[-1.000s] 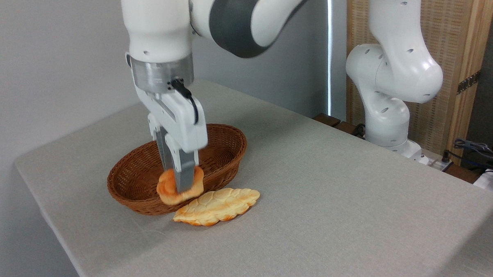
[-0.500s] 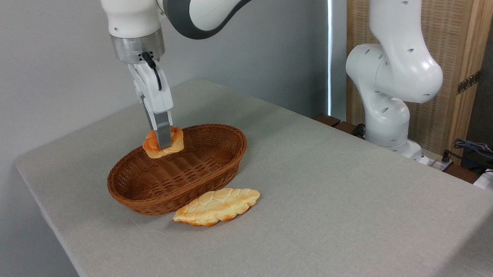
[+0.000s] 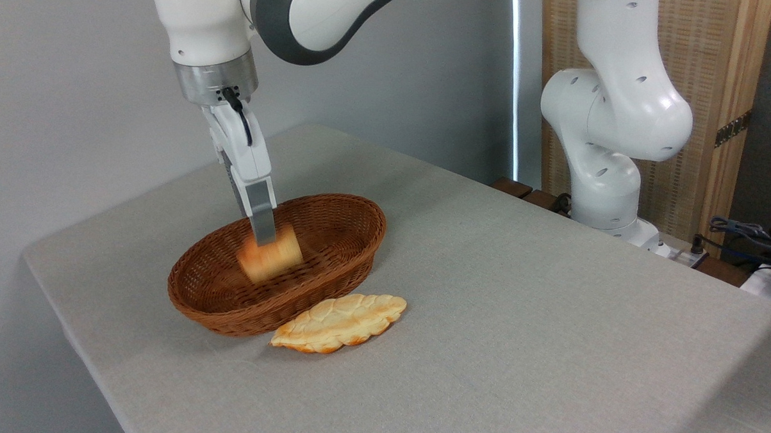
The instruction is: Put bread into the basket
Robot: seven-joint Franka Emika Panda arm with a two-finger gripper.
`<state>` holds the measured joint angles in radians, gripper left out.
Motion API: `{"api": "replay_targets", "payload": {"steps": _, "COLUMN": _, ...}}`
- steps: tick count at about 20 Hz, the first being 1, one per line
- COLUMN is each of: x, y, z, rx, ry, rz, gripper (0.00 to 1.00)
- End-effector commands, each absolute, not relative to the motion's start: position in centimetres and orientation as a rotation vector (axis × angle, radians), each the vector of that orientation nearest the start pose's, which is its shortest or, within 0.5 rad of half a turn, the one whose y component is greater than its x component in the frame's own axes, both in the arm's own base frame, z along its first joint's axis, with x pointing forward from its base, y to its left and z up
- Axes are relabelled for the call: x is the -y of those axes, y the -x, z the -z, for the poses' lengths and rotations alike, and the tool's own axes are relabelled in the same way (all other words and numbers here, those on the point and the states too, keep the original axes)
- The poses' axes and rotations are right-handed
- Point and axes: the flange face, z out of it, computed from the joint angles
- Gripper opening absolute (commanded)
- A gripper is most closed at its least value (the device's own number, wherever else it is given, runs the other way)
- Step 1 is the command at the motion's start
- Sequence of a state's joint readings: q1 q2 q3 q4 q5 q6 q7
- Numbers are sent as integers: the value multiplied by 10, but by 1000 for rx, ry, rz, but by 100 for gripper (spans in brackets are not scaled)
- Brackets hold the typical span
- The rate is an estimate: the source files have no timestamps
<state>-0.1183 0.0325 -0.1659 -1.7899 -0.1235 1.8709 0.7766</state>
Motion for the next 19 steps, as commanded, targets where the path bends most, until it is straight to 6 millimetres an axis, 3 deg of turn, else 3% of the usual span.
{"api": "replay_targets", "payload": {"steps": 1, "x": 167, "y": -555, "z": -522, "rx": -1578, "ry": 2837, "rz": 77, "gripper": 100}}
{"api": "replay_targets", "payload": {"steps": 6, "x": 146, "y": -558, "z": -531, "rx": -1524, "ry": 2836, "rz": 93, "gripper": 100}}
{"api": "replay_targets", "payload": {"steps": 7, "x": 116, "y": -560, "z": -544, "rx": -1447, "ry": 2842, "rz": 122, "gripper": 100}}
{"api": "replay_targets", "payload": {"steps": 13, "x": 33, "y": -562, "z": -597, "rx": -1232, "ry": 2877, "rz": 232, "gripper": 100}}
{"api": "replay_targets", "payload": {"steps": 15, "x": 17, "y": -563, "z": -601, "rx": -1202, "ry": 2886, "rz": 239, "gripper": 100}}
{"api": "replay_targets", "payload": {"steps": 19, "x": 14, "y": -564, "z": -600, "rx": -1200, "ry": 2888, "rz": 232, "gripper": 100}}
